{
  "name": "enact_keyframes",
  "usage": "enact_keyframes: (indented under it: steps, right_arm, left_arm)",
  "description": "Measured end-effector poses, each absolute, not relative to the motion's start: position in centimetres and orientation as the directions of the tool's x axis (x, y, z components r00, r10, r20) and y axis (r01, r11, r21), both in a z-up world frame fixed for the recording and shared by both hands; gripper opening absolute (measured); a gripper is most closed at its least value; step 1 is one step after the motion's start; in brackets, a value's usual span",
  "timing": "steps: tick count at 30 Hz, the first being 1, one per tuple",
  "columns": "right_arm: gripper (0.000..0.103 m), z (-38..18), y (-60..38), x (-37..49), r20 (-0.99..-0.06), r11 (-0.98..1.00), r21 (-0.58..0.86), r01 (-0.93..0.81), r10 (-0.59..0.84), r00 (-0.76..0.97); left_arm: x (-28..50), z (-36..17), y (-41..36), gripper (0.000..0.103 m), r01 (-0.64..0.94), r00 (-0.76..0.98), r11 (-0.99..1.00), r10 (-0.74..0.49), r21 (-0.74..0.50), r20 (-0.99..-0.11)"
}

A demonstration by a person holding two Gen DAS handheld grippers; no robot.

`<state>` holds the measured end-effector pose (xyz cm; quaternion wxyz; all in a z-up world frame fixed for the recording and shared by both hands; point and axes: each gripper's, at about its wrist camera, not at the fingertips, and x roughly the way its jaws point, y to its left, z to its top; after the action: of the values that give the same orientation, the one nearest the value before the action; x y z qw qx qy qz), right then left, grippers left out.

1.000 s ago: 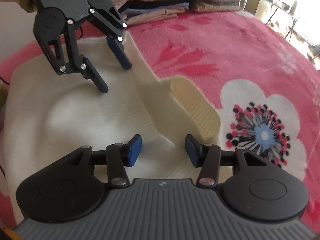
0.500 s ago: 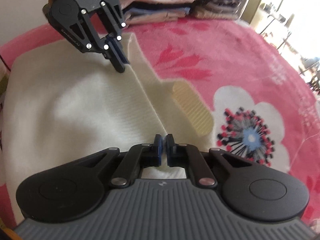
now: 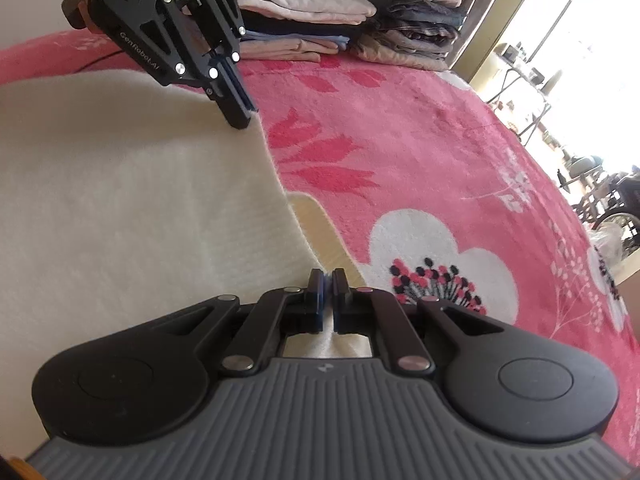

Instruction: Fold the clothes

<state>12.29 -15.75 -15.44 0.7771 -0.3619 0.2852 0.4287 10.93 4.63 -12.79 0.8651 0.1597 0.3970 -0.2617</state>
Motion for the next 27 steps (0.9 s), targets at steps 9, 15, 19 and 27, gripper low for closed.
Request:
enact_keyframes:
  steps: [9,15,19,27]
  right_arm:
    - [0.005,-16.6,-18.3,15.7,-0.729,0.568,-0.096,-0.818,0.519,0.446]
    - [0.011,-11.3,-29.5,18.8,-0.686,0.846,0.124,-0.518,0.451,0.572]
    - [0.039,-12.9,-33.9,17.7,-0.721,0.87,0.301,-0.39,0.475,0.504]
    - [0.033,-17.1,-30.7,16.4,-0.809,0.816,0.273,-0.509,0.481,0.338]
  left_arm:
    - [11.1,-15.8,3.6,0.005,0.586,0.532,0.802,-0.274,0.115,-0.801]
    - [11.1,-16.1,3.7,0.005,0.582,0.527,0.806,-0.273,0.107,-0.805]
    - [11.1,-16.1,3.7,0.006,0.586,0.526,0.803,-0.269,0.114,-0.807]
    - [11.2,-16.0,3.5,0.006,0.577,0.527,0.808,-0.256,0.12,-0.811]
